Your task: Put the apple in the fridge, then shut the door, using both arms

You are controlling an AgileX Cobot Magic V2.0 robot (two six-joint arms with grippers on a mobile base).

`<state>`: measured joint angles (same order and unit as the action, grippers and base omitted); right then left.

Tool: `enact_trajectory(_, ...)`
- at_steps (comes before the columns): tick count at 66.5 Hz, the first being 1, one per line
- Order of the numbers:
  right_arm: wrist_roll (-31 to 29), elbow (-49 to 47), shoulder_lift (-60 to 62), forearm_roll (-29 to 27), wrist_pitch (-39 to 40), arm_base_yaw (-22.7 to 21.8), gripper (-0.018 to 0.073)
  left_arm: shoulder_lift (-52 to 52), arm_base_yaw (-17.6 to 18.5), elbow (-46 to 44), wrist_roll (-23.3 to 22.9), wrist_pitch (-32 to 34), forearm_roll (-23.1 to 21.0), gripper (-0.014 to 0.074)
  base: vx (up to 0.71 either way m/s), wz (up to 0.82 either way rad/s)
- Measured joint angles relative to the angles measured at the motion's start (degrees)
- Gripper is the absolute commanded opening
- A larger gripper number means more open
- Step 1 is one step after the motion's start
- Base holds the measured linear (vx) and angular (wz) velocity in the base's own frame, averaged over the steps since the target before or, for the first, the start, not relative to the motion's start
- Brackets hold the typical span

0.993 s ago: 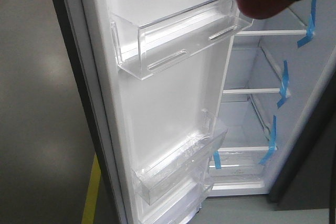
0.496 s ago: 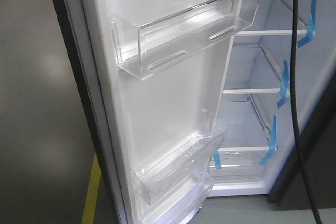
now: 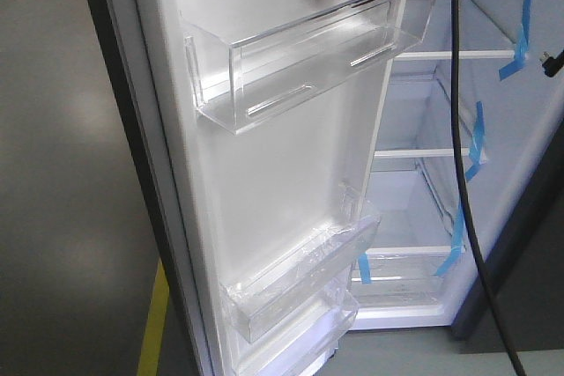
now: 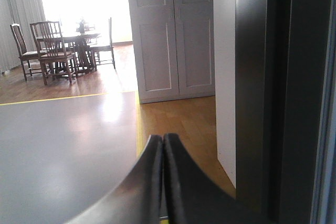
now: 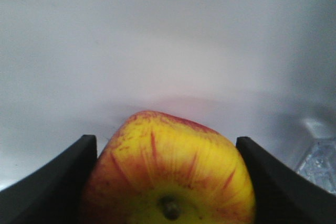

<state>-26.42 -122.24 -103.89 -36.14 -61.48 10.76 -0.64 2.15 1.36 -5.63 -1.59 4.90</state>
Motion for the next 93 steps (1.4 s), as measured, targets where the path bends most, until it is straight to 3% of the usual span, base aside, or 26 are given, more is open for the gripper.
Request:
enact_trajectory(30, 1.4, 0.0, -0.4, 0.0, -1.1, 0.0, 0.0569, 0.0, 0.0, 0.0, 0.0, 0.0, 0.0, -0.0006, 0.0, 0.0)
enact_trajectory(59, 2.8, 0.0, 0.1, 0.1, -2.1, 0.0, 0.057, 0.0, 0.0, 0.0, 0.0, 0.0, 0.0, -0.0006, 0.0, 0.0)
enact_trajectory(76, 4.6, 0.4, 6.7, 3.8, -4.9, 0.0, 0.0549, 0.0, 0.0, 0.0, 0.0, 0.0, 0.0, -0.0006, 0.0, 0.0)
enact_trajectory(93, 4.6, 15.2, 18.4, 4.7, -3.8, 0.0, 0.0527, 0.0, 0.0, 0.0, 0.0, 0.0, 0.0, -0.0006, 0.0, 0.0)
